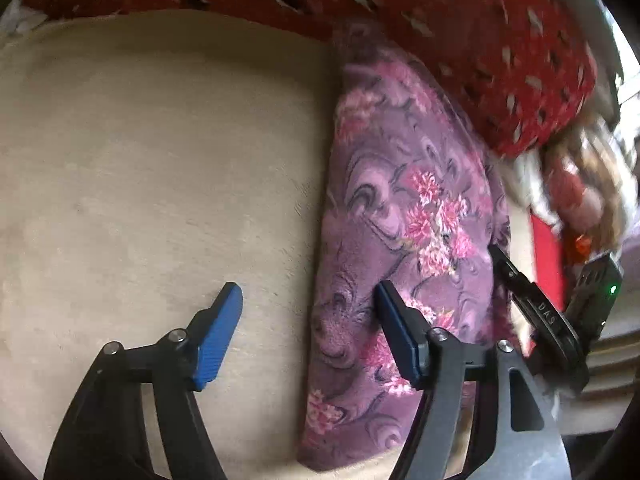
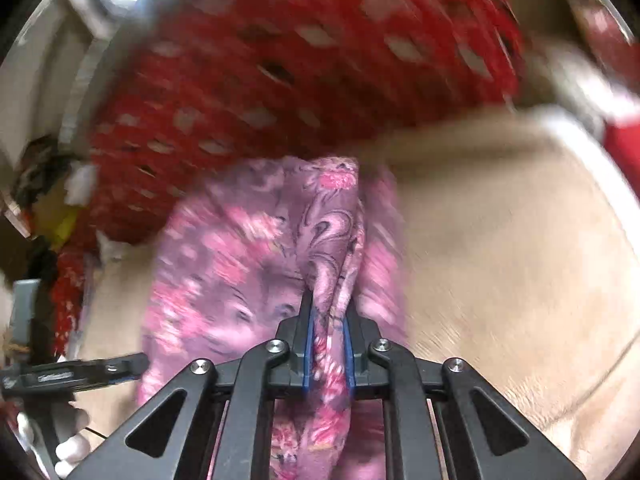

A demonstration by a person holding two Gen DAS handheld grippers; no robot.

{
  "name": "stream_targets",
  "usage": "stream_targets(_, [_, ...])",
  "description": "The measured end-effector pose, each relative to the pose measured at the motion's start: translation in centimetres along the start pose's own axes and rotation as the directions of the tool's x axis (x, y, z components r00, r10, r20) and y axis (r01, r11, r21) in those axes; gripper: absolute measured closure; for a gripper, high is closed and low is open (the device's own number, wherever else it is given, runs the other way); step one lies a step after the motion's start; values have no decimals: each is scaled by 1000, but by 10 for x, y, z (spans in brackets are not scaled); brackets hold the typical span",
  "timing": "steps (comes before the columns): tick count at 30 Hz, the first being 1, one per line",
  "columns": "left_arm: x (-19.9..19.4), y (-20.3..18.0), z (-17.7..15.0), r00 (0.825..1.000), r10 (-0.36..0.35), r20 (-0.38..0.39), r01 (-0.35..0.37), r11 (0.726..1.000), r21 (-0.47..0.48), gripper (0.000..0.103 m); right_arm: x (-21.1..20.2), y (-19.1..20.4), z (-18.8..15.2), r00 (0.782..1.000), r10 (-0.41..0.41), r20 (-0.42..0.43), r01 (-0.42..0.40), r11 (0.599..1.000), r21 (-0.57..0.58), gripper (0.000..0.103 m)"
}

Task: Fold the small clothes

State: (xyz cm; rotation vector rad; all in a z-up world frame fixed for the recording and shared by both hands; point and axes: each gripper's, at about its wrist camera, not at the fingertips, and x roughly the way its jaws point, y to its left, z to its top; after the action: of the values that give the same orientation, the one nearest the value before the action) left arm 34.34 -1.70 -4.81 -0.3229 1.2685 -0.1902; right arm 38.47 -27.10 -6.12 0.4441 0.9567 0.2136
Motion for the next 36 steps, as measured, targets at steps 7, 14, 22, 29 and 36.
stream_targets(7, [-13, 6, 0, 999, -46, -13, 45, 999, -5, 35, -27, -16, -11, 982, 190, -12, -185, 968, 167, 59])
stream_targets(14, [-12, 10, -29, 999, -25, -43, 26, 999, 33, 35, -34, -18, -54, 986, 159, -56, -155, 986, 67, 91])
stream_targets(22, [-24, 6, 15, 1000, -28, 14, 28, 1000, 6, 35, -54, -7, 12, 980, 166, 106, -178, 977, 117, 53])
stream_targets(29, [-10, -8, 53, 998, -52, 34, 52, 998, -17, 35, 19, 0, 51, 994, 111, 2, -111, 985, 133, 95])
stream_targets(36, [16, -12, 53, 1000, -1, -7, 1, 1000, -10, 32, 35, -46, 32, 997, 72, 2, -70, 965, 251, 98])
